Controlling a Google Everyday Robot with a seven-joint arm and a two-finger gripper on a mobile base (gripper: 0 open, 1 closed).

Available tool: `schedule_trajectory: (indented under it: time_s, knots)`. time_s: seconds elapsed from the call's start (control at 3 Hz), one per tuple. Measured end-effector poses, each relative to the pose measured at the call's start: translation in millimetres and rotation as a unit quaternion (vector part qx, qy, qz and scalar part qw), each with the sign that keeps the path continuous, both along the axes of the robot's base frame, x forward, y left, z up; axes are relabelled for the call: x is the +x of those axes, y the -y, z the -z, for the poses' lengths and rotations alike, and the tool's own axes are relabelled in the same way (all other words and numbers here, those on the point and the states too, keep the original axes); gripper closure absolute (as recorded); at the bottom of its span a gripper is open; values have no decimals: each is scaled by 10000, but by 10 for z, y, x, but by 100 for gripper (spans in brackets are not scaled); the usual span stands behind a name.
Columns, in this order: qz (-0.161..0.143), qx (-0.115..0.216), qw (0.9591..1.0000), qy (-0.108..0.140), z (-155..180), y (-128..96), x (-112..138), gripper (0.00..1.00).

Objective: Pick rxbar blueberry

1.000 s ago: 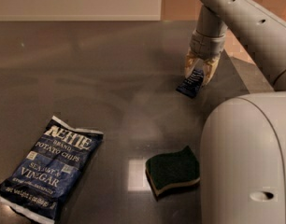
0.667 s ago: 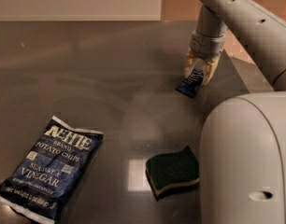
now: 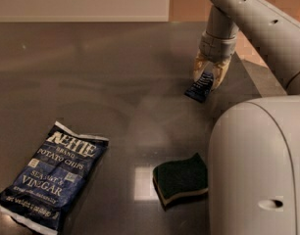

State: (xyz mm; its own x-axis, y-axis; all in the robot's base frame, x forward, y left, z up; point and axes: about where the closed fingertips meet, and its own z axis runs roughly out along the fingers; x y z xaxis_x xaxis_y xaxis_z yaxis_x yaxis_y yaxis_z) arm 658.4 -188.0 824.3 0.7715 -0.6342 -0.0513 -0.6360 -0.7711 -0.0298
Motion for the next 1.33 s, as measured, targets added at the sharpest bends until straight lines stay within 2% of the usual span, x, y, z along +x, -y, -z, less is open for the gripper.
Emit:
schedule_trajectory:
  time_s: [0.33, 0.67, 1.0, 1.33]
  knots:
    - [9, 1, 10000, 1, -13, 9, -3, 64]
    - [-72, 534, 9973, 496, -643, -147, -79, 88]
    - [-52, 1114, 9898, 890, -1194, -339, -147, 100]
    - [-26, 1513, 9823, 1105, -1563, -486, -219, 100]
